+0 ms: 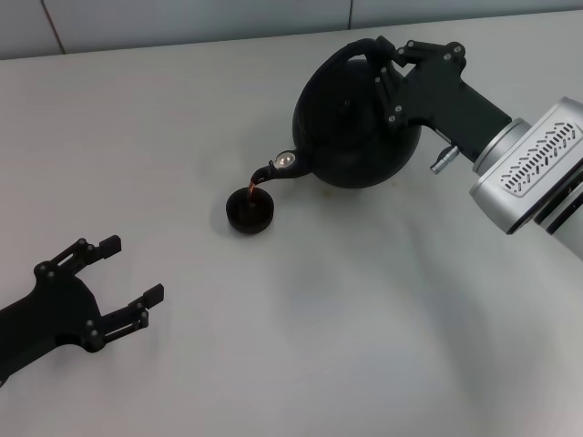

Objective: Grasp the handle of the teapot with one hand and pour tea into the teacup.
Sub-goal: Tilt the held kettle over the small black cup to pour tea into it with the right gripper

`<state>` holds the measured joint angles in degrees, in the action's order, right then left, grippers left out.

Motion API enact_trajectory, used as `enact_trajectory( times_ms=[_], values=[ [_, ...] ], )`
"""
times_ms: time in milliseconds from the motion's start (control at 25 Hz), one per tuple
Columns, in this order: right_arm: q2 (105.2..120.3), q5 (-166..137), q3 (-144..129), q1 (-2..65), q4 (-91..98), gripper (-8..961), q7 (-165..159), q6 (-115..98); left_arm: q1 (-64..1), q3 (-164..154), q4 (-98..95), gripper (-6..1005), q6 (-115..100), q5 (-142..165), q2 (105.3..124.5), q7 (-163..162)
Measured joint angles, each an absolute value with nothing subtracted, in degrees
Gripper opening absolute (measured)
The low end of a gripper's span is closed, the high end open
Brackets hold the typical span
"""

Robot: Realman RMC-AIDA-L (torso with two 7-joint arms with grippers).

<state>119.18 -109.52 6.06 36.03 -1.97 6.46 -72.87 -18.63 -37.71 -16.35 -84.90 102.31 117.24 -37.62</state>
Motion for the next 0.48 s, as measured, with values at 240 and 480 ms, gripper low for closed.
enact_trajectory(
  times_ms=[240, 480],
  values=[
    [119.18, -109.51, 6.06, 36.00, -2.11, 76, 6.44, -72.88, -18.63, -37.71, -16.35, 859, -84.90, 102.31, 117.24, -37.62],
    [119.18, -108.82, 6.90, 35.71, -2.54, 76, 1.77, -73.69, -18.64, -37.71, -16.35, 859, -84.90, 102.31, 117.24, -37.62]
  ],
)
